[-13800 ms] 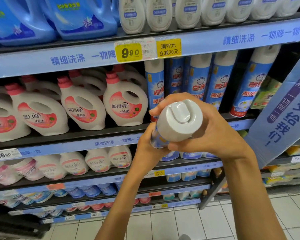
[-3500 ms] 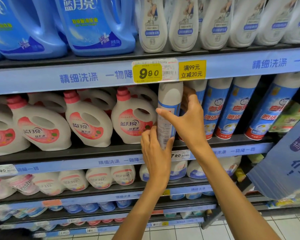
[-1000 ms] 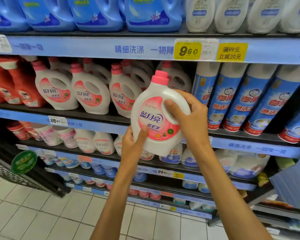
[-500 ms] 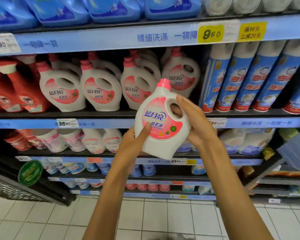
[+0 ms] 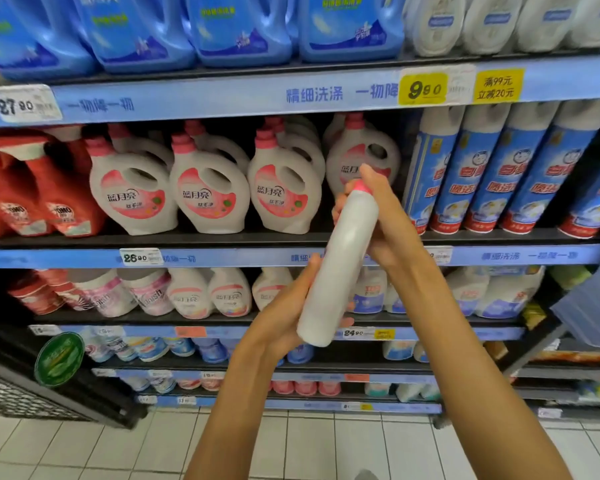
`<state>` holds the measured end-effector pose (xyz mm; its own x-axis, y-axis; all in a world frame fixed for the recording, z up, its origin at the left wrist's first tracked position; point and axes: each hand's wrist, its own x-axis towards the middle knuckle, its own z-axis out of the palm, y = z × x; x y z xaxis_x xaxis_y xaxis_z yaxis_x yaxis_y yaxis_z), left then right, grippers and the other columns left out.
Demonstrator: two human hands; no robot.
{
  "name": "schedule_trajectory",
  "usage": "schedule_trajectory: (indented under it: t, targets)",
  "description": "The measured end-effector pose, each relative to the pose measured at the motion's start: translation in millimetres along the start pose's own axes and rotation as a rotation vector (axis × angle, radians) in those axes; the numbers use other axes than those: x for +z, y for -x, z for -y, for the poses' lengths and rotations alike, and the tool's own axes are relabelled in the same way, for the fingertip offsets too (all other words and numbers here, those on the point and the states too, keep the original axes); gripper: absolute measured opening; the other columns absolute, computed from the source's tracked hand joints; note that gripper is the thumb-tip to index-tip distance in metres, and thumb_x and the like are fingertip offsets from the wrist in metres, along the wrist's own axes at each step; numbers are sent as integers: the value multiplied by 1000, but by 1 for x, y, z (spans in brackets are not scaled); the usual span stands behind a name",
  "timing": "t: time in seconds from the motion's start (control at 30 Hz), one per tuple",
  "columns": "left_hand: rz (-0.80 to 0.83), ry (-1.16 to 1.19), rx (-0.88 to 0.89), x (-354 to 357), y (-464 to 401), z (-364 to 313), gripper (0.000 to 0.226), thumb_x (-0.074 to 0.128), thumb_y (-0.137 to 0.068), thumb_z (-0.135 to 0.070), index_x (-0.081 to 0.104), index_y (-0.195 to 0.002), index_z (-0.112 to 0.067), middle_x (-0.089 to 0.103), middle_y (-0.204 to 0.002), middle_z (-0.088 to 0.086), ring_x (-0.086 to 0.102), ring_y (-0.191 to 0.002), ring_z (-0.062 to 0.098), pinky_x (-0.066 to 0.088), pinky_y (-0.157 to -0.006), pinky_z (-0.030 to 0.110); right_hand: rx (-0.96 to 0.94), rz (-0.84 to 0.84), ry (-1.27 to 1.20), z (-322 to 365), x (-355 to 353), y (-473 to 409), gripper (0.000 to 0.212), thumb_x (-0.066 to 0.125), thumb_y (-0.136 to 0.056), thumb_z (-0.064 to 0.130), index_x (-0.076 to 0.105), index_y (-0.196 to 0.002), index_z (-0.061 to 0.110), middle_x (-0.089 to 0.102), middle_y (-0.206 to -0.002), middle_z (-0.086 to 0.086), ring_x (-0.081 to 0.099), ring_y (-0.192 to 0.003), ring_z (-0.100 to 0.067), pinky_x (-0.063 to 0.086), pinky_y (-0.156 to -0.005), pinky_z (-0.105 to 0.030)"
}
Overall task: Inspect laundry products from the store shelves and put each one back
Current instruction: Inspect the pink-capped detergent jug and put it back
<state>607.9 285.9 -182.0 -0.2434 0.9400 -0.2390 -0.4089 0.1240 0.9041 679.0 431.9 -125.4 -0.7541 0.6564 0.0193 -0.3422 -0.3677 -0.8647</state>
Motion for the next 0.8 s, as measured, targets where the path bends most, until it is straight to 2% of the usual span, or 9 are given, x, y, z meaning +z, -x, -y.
schedule_trajectory:
  t: [0.07, 0.13, 0.23, 0.33, 0.4, 0.5, 0.6, 0.73, 0.8]
  targets:
    - [-9, 26, 86, 3, 0, -3, 35, 26, -104, -39, 50, -128, -31, 67, -122, -8, 65, -107, 5, 55, -86, 23, -79, -120, 204, 2, -5, 1, 33, 62, -87, 45, 60, -66, 20, 57, -61, 3, 55, -64, -13, 43, -65, -28]
    - [2, 62, 150, 2, 2, -6, 51, 28, -98, -51, 44, -139, -27, 56, -137, -1, 53, -126, 14, 44, -105, 33, -98, -258, 328, 6, -7, 1, 34, 61, -88, 45, 61, -70, 18, 59, -55, 7, 59, -54, -6, 47, -53, -19]
    - [29, -38, 152, -1, 4, -8, 52, 53, -84, -51, 54, -128, -24, 64, -127, -4, 58, -121, 14, 50, -95, 28, -57, -307, 371, 12, -6, 0, 40, 59, -88, 52, 63, -85, 12, 57, -61, 0, 57, -46, -3, 46, -45, -15]
    - [-50, -86, 206, -1, -1, -11, 45, 73, -77, -40, 63, -117, -23, 68, -120, 2, 63, -115, 19, 54, -89, 29, -23, -214, 385, 18, -7, 0, 42, 59, -88, 51, 64, -90, 9, 62, -73, -8, 62, -57, -9, 53, -54, -22]
    - [-55, 75, 215, -5, -4, -11, 54, 78, -73, -41, 64, -121, -20, 65, -126, 8, 59, -119, 25, 50, -98, 43, -31, -82, 365, 19, -11, 1, 42, 61, -89, 41, 62, -103, 1, 66, -81, -10, 66, -68, -14, 57, -63, -29]
    - [89, 340, 216, -6, -6, -11, 60, 75, -76, -39, 59, -129, -16, 55, -137, 13, 49, -129, 31, 37, -107, 52, -11, 101, 204, 16, -14, 4, 32, 63, -84, 34, 61, -109, 15, 73, -82, -2, 70, -76, -15, 57, -66, -30]
    - [102, 351, 175, -8, -7, -11, 50, 76, -74, -44, 68, -118, -21, 63, -129, 8, 59, -120, 23, 53, -92, 41, -10, 150, 10, 16, -12, 4, 37, 58, -82, 29, 59, -115, 11, 71, -86, -7, 68, -80, -19, 58, -76, -35]
    - [-251, -91, 212, -9, -12, -16, 49, 58, -78, -63, 73, -105, -25, 74, -108, 0, 69, -102, 16, 58, -69, 26, -123, 99, 140, 22, -7, 7, 29, 57, -88, 25, 63, -111, 8, 71, -88, -9, 69, -81, -21, 58, -76, -38]
    - [-307, -91, 239, -2, -17, -13, 46, 50, -80, -61, 71, -103, -28, 74, -104, -4, 70, -98, 10, 57, -67, 21, -188, 59, 231, 22, -5, 6, 21, 56, -93, 25, 64, -108, 14, 73, -91, -6, 69, -82, -19, 58, -77, -36]
